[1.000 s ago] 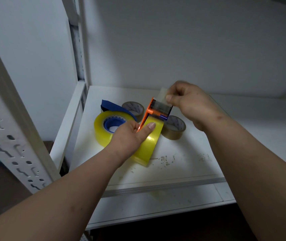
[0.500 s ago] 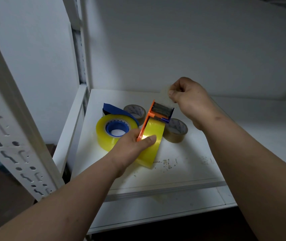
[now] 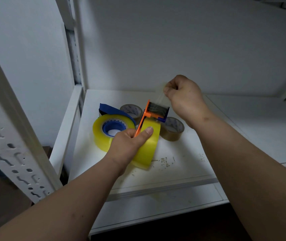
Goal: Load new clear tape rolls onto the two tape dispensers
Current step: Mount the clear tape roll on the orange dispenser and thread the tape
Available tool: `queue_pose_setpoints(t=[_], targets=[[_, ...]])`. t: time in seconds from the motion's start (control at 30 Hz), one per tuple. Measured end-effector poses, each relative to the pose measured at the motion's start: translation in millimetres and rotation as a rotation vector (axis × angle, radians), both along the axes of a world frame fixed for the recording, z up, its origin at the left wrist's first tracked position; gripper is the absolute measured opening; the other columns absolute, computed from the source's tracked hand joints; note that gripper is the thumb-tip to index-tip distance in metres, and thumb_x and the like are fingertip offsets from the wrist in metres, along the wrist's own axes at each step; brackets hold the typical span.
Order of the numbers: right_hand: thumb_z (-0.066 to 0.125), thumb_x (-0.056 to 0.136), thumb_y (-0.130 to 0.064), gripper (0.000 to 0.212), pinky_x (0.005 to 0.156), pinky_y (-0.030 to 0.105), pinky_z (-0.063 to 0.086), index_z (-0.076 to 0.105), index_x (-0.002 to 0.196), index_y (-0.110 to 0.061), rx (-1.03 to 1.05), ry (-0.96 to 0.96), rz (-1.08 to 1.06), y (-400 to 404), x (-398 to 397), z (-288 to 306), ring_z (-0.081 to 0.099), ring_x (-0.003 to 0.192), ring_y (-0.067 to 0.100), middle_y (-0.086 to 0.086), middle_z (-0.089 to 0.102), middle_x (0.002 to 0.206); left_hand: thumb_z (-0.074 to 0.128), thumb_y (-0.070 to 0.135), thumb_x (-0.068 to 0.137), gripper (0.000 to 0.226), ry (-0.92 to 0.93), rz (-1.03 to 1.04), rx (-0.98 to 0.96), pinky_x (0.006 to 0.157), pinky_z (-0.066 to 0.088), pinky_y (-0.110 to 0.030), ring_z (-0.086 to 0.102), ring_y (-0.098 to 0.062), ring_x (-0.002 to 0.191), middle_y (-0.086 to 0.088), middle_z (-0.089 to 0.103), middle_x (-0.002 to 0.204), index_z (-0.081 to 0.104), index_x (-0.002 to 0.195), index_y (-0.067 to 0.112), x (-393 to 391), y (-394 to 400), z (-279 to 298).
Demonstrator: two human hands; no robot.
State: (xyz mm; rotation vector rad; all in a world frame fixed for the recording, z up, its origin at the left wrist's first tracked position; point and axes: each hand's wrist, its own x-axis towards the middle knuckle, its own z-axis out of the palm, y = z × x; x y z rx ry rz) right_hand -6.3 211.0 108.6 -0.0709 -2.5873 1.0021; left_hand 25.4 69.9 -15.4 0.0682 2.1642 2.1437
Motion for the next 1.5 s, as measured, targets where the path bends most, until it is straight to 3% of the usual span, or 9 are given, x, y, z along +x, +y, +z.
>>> queue_pose_setpoints(t=[0.27, 0.4, 0.57, 0.83, 0.9, 1.0, 1.17, 1.33, 1.5], targets=[[0.045, 0.088, -0.021, 0.012, 0.086, 0.045, 0.048, 0.055, 0.087, -0.015, -0.111, -0.025, -0.072, 2.1, 1.9, -6.4, 0.060, 0.094, 0.034, 0.007, 0.062, 0.092, 0.062, 0.075, 0.066, 0.083, -0.074, -0.082, 0.020, 0.082, 0.054, -0.053, 0.058, -0.034, 0.075, -0.022, 0.065, 0.085, 0.064, 0.094, -0.002, 7.6, -16.9, 5.9], [0.044, 0.087, -0.017, 0.018, 0.069, 0.032, 0.043, 0.058, 0.089, -0.007, -0.198, -0.038, -0.073, -0.9, 3.1, -7.4, 0.061, 0.086, 0.028, 0.014, 0.065, 0.094, 0.064, 0.071, 0.068, 0.077, -0.107, -0.117, 0.049, 0.099, 0.046, -0.060, 0.064, -0.046, 0.093, -0.034, 0.063, 0.105, 0.067, 0.102, 0.002, 12.0, -16.9, 8.0], [0.053, 0.082, -0.021, 0.015, 0.059, 0.028, 0.037, 0.060, 0.082, -0.007, -0.217, -0.056, -0.038, -5.3, 9.7, -0.1, 0.052, 0.072, 0.021, 0.010, 0.062, 0.082, 0.065, 0.059, 0.078, 0.043, -0.133, -0.081, 0.094, 0.076, 0.045, -0.038, 0.050, -0.024, 0.077, -0.012, 0.053, 0.079, 0.057, 0.077, 0.016, 20.5, -13.2, 6.1], [0.080, 0.071, -0.023, 0.040, 0.057, 0.028, 0.035, 0.041, 0.062, -0.019, -0.131, -0.060, 0.058, 4.1, 17.6, -4.1, 0.043, 0.062, 0.014, -0.004, 0.047, 0.066, 0.064, 0.050, 0.086, 0.036, -0.160, -0.034, 0.099, 0.071, 0.036, -0.036, 0.044, -0.022, 0.078, -0.008, 0.047, 0.083, 0.051, 0.087, 0.016, 24.2, -6.9, 6.2], [0.078, 0.073, -0.025, 0.040, 0.062, 0.031, 0.036, 0.041, 0.061, -0.020, -0.106, -0.025, 0.029, 6.3, 16.8, -7.9, 0.044, 0.064, 0.016, -0.005, 0.047, 0.065, 0.062, 0.040, 0.090, 0.026, -0.159, -0.029, 0.054, 0.076, 0.038, -0.031, 0.051, -0.018, 0.088, -0.003, 0.052, 0.088, 0.056, 0.103, 0.018, 19.6, -7.1, 8.2], [0.077, 0.074, -0.024, 0.038, 0.063, 0.031, 0.037, 0.041, 0.061, -0.021, -0.120, 0.009, 0.034, 6.6, 16.5, -12.9, 0.043, 0.063, 0.015, -0.006, 0.047, 0.065, 0.056, 0.025, 0.094, 0.056, -0.123, -0.043, -0.014, 0.081, 0.044, -0.029, 0.052, -0.009, 0.086, 0.014, 0.050, 0.085, 0.037, 0.147, 0.030, 13.2, -8.7, 21.2], [0.076, 0.075, -0.022, 0.038, 0.061, 0.033, 0.037, 0.041, 0.061, -0.021, -0.158, 0.010, 0.050, 8.1, 14.4, -17.8, 0.041, 0.058, 0.015, -0.005, 0.046, 0.063, 0.045, 0.025, 0.092, 0.041, -0.168, -0.051, -0.156, 0.094, 0.049, -0.044, 0.061, -0.026, 0.101, -0.003, 0.063, 0.106, 0.050, 0.133, 0.030, 7.9, -5.5, 30.0], [0.076, 0.077, -0.022, 0.038, 0.052, 0.028, 0.038, 0.041, 0.061, -0.020, -0.142, -0.027, 0.026, 11.8, 14.5, -19.5, 0.044, 0.057, 0.015, -0.003, 0.048, 0.063, 0.046, 0.059, 0.091, 0.039, -0.168, 0.022, -0.139, 0.081, 0.042, -0.037, 0.051, -0.014, 0.087, 0.006, 0.053, 0.094, 0.048, 0.112, 0.026, 10.6, 2.4, 27.8], [0.075, 0.075, -0.020, 0.037, 0.056, 0.029, 0.040, 0.041, 0.061, -0.021, -0.146, -0.029, -0.004, 12.8, 11.6, -24.2, 0.045, 0.058, 0.016, -0.003, 0.048, 0.063, 0.058, 0.054, 0.087, 0.033, -0.133, 0.196, -0.053, 0.074, 0.049, -0.039, 0.058, -0.024, 0.083, -0.005, 0.061, 0.089, 0.047, 0.080, 0.024, 9.1, 11.5, 22.8]])
